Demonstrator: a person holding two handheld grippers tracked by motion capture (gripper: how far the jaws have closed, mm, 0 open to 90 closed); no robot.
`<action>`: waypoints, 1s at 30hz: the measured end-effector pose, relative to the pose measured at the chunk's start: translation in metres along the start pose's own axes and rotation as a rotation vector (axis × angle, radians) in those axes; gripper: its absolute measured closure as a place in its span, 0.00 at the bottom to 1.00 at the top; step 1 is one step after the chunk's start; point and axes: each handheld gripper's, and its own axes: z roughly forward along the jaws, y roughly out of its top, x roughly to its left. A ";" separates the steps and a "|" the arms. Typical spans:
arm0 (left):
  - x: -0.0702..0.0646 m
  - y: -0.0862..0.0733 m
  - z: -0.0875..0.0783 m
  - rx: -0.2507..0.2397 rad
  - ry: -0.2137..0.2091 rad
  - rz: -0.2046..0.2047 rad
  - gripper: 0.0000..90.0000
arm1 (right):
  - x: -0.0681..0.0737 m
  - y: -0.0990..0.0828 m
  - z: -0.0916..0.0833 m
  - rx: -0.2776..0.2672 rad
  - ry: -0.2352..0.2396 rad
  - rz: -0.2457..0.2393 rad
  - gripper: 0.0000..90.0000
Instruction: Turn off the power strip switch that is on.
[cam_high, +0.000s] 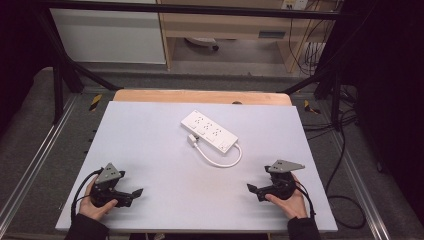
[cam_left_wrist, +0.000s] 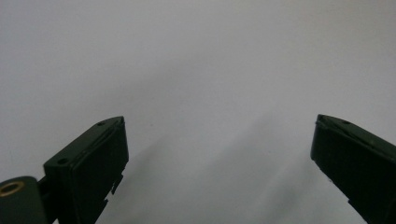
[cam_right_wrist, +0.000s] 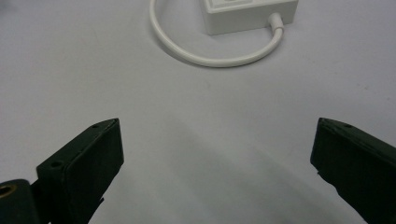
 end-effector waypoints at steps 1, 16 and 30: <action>0.000 0.000 0.000 0.000 0.000 0.001 0.04 | 0.001 0.001 0.001 0.001 0.001 -0.005 0.04; 0.000 0.000 -0.001 -0.006 0.001 -0.004 0.04 | 0.006 0.015 0.005 -0.012 -0.001 -0.018 0.06; 0.001 0.000 -0.001 -0.006 0.002 -0.007 0.04 | 0.011 0.026 0.011 -0.016 -0.004 -0.023 0.07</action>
